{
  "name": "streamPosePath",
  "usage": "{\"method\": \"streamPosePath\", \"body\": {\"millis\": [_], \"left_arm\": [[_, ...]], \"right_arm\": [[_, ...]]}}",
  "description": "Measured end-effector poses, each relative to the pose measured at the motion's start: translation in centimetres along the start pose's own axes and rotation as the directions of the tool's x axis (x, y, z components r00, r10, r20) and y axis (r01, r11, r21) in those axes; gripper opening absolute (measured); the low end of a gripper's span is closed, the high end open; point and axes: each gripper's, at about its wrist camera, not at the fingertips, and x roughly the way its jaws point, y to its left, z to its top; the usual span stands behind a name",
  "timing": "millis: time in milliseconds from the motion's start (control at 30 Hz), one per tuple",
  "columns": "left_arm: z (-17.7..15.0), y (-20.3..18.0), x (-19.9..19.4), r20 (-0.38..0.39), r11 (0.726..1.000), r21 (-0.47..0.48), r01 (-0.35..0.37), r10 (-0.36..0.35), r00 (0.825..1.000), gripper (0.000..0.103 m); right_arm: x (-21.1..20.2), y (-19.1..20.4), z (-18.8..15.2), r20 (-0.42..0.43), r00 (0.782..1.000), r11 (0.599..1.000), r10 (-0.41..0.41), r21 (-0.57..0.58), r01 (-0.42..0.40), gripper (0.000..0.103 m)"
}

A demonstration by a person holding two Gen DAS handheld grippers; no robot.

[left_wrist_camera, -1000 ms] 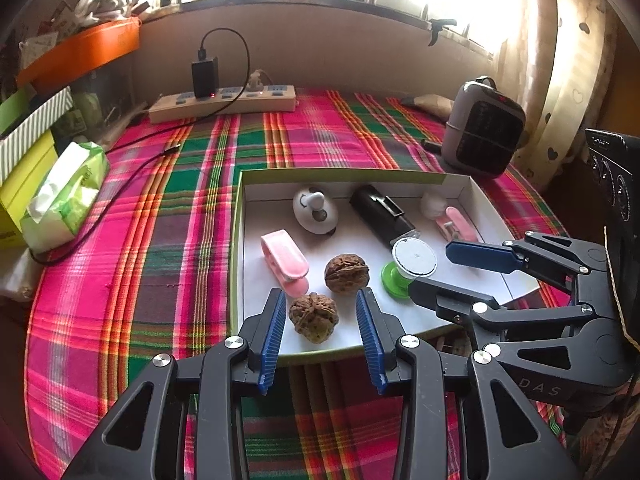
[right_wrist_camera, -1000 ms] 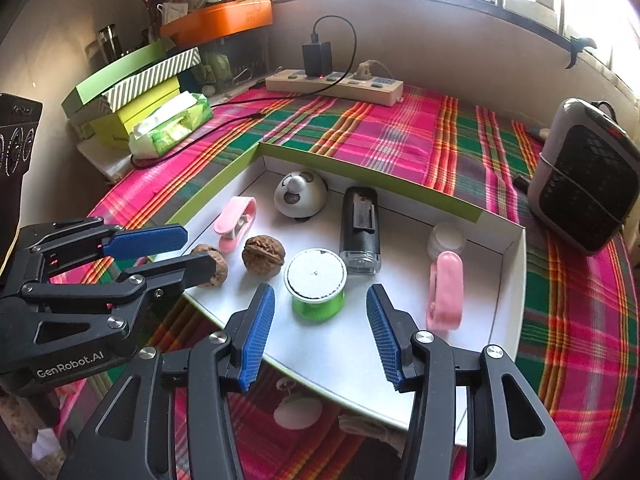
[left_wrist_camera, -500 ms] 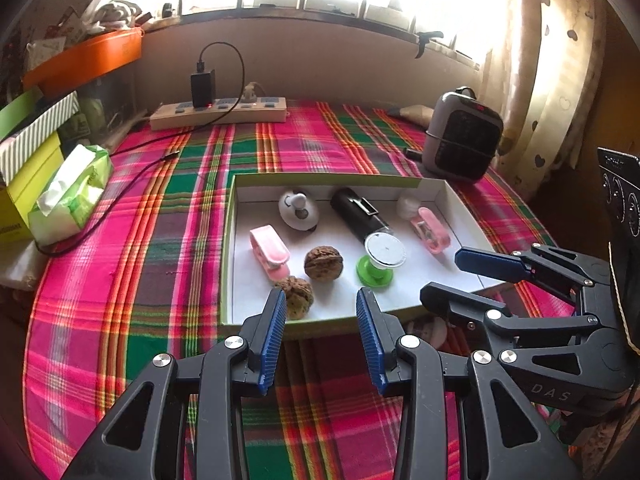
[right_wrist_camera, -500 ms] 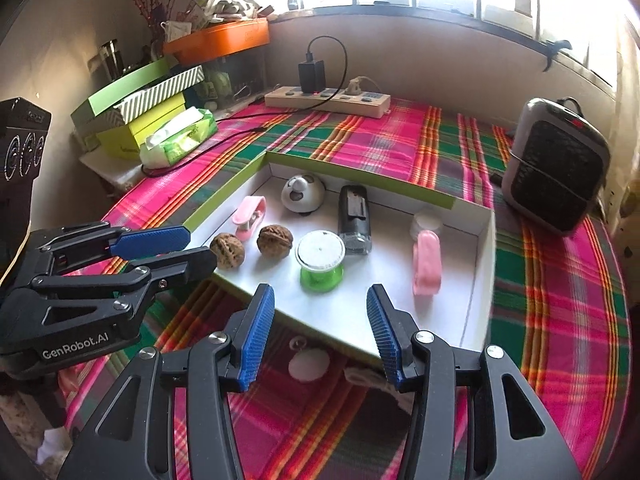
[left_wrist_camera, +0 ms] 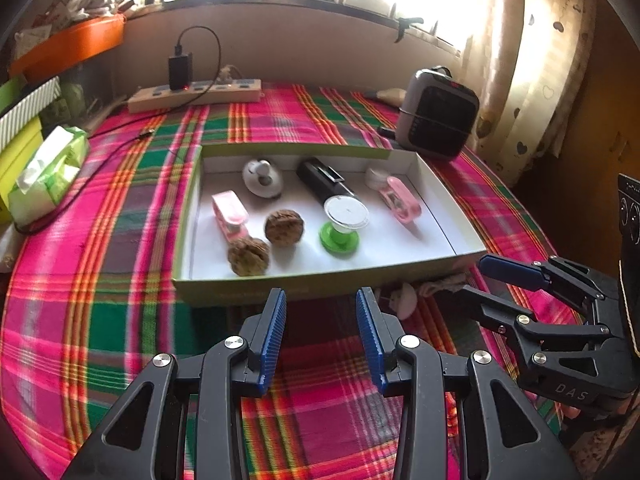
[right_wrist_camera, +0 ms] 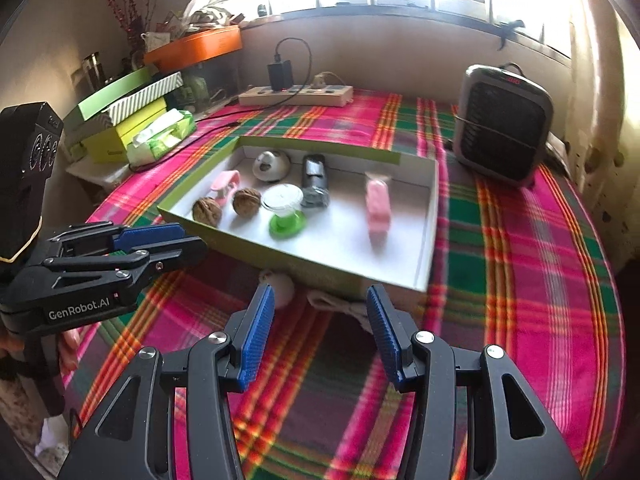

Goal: Organize objects
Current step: 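Withdraw both grippers from the lid toward the remaining items, then close the left gripper on the white knob-shaped item beside the lid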

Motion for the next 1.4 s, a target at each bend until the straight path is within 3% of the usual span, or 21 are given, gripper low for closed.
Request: {"method": "streamPosePath", "body": {"millis": [533,1267,1400], "left_arm": [[-0.4,-2.8,2.5,-0.074,0.998,0.03,0.06,-0.058,0.996,0.042],[0.0,-5.5,4.8,-0.105,0.998,0.058,0.003,0.004,0.994,0.042],[-0.1,-5.2,4.6,-0.101,0.999,0.041,0.001,0.003,0.995,0.037]], "right_arm": [[0.1,-3.3,-2.9,-0.04,0.998,0.995,-0.039,0.087,0.043,0.05],[0.7,-4.1,-2.9,-0.057,0.997,0.996,-0.048,0.067,0.051,0.05],[0.8,-3.9,-2.8,-0.059,0.997,0.997,-0.042,0.055,0.045,0.05]]}}
